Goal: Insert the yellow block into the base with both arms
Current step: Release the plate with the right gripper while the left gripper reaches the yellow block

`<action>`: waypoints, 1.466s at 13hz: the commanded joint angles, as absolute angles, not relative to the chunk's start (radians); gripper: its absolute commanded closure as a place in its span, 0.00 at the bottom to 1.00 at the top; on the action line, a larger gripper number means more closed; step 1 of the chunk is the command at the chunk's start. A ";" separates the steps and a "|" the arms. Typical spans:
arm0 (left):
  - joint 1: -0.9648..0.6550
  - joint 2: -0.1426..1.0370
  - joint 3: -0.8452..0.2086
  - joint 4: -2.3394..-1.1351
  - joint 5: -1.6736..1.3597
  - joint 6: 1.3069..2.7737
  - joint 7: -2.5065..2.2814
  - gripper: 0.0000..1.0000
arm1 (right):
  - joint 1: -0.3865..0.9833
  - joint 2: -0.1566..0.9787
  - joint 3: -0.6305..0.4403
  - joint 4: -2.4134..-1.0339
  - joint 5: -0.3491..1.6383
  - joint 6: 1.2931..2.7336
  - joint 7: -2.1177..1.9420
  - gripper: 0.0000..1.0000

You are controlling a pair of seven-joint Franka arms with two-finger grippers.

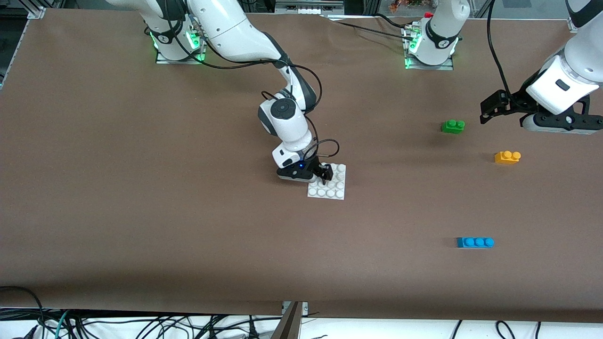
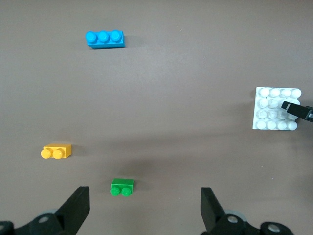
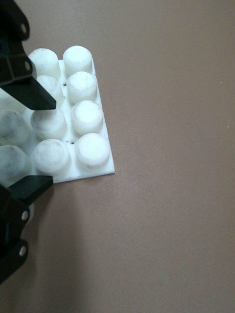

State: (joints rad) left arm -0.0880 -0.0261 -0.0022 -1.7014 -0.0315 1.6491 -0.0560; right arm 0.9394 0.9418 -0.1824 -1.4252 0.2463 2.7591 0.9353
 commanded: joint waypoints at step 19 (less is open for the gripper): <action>0.004 0.029 0.011 -1.674 0.047 1.670 -0.011 0.00 | 0.078 0.060 0.120 -1.645 0.058 1.669 0.224 0.00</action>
State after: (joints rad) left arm -0.0475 -0.0043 0.0111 -1.7009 0.0174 1.6537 -0.0516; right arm 0.1156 0.0942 0.0926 -1.6165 0.0791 1.6778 0.2678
